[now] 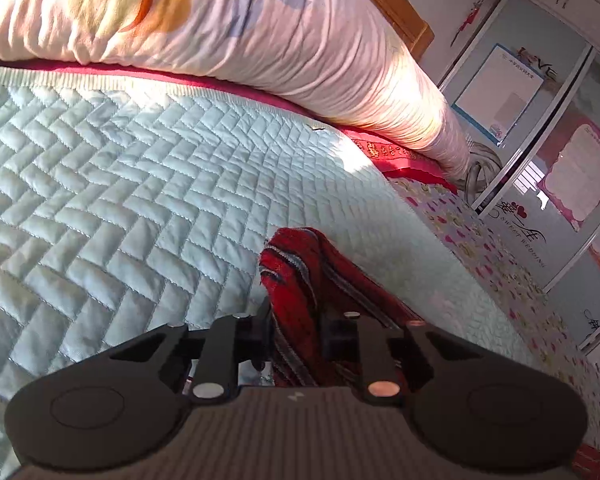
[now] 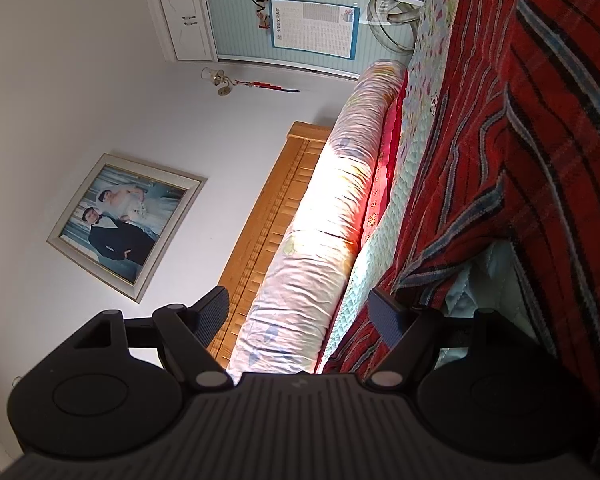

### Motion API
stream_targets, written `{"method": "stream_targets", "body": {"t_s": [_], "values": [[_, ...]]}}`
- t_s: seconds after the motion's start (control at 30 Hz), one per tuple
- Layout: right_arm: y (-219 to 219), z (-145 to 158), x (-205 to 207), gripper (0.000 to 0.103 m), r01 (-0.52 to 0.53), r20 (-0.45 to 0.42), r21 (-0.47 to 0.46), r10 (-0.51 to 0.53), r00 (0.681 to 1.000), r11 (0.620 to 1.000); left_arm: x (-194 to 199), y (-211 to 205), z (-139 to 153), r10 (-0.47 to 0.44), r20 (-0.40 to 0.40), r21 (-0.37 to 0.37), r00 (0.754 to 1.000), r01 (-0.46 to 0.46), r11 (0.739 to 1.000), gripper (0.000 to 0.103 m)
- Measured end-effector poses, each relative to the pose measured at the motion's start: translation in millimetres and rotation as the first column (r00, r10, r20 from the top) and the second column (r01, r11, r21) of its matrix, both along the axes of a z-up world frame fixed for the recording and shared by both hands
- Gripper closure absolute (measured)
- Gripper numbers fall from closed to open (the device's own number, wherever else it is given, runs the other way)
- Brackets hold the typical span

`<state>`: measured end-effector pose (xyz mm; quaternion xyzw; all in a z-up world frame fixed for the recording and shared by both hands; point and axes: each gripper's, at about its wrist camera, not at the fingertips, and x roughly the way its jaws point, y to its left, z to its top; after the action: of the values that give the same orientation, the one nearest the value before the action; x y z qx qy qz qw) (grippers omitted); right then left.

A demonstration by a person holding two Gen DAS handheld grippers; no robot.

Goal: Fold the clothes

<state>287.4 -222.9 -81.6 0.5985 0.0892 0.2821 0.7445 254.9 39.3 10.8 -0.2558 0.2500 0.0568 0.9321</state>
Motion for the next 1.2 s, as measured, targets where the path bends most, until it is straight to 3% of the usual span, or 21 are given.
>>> {"method": "stream_targets", "body": {"t_s": [0.1, 0.2, 0.3, 0.47, 0.57, 0.67, 0.8, 0.9, 1.0, 1.03, 1.1, 1.13, 1.17, 1.2], "values": [[1, 2, 0, 0.027, 0.000, -0.004, -0.015, 0.000, 1.000, 1.000, -20, -29, 27, -0.051, 0.100, 0.176, 0.994, 0.033, 0.984, 0.086], [5, 7, 0, 0.027, 0.001, -0.008, -0.060, -0.002, 1.000, 0.998, -51, -74, 58, -0.199, 0.220, 0.390, 0.955, 0.101, 0.915, 0.086], [15, 24, -2, 0.025, 0.002, 0.006, -0.157, -0.001, 1.000, 0.988, -84, -131, 71, -0.358, 0.250, 0.598, 0.900, 0.148, 0.788, 0.086], [28, 74, -18, 0.021, -0.023, 0.043, -0.238, 0.035, 0.998, 0.971, -135, -194, 69, -0.563, 0.204, 0.785, 0.801, 0.209, 0.583, 0.086], [23, 100, -27, 0.021, -0.031, -0.009, -0.267, 0.030, 1.000, 0.963, -152, -213, 63, -0.640, 0.165, 0.852, 0.750, 0.219, 0.476, 0.086], [5, 116, -27, 0.021, -0.062, -0.097, -0.294, 0.034, 0.995, 0.954, -166, -223, 50, -0.671, 0.143, 0.907, 0.727, 0.176, 0.383, 0.086], [-9, 117, -21, 0.021, -0.182, -0.268, -0.232, 0.117, 0.956, 0.956, -182, -238, 26, -0.713, 0.078, 0.964, 0.697, 0.130, 0.233, 0.086], [-6, 119, -24, 0.021, -0.229, -0.319, -0.248, 0.144, 0.937, 0.941, -194, -248, 8, -0.744, 0.031, 0.989, 0.668, 0.088, 0.120, 0.086], [1, 122, -25, 0.024, -0.261, -0.377, -0.292, 0.140, 0.915, 0.920, -202, -252, 1, -0.760, -0.007, 0.993, 0.650, 0.091, 0.069, 0.082], [2, 121, -25, 0.028, -0.270, -0.397, -0.293, 0.140, 0.907, 0.917, -203, -254, 1, -0.758, -0.020, 0.992, 0.652, 0.106, 0.066, 0.082], [1, 110, -27, 0.057, -0.288, -0.433, -0.233, 0.166, 0.886, 0.929, -202, -250, 3, -0.735, -0.016, 0.988, 0.678, 0.125, 0.093, 0.079], [-2, 102, -28, 0.062, -0.296, -0.452, -0.189, 0.185, 0.873, 0.936, -201, -245, 4, -0.722, -0.006, 0.985, 0.692, 0.129, 0.116, 0.077], [-5, 95, -30, 0.077, -0.297, -0.466, -0.145, 0.199, 0.862, 0.944, -199, -240, 6, -0.710, -0.001, 0.981, 0.705, 0.139, 0.137, 0.072], [-8, 90, -32, 0.082, -0.293, -0.474, -0.113, 0.208, 0.855, 0.949, -200, -235, 8, -0.702, 0.002, 0.976, 0.712, 0.151, 0.156, 0.065]]}}
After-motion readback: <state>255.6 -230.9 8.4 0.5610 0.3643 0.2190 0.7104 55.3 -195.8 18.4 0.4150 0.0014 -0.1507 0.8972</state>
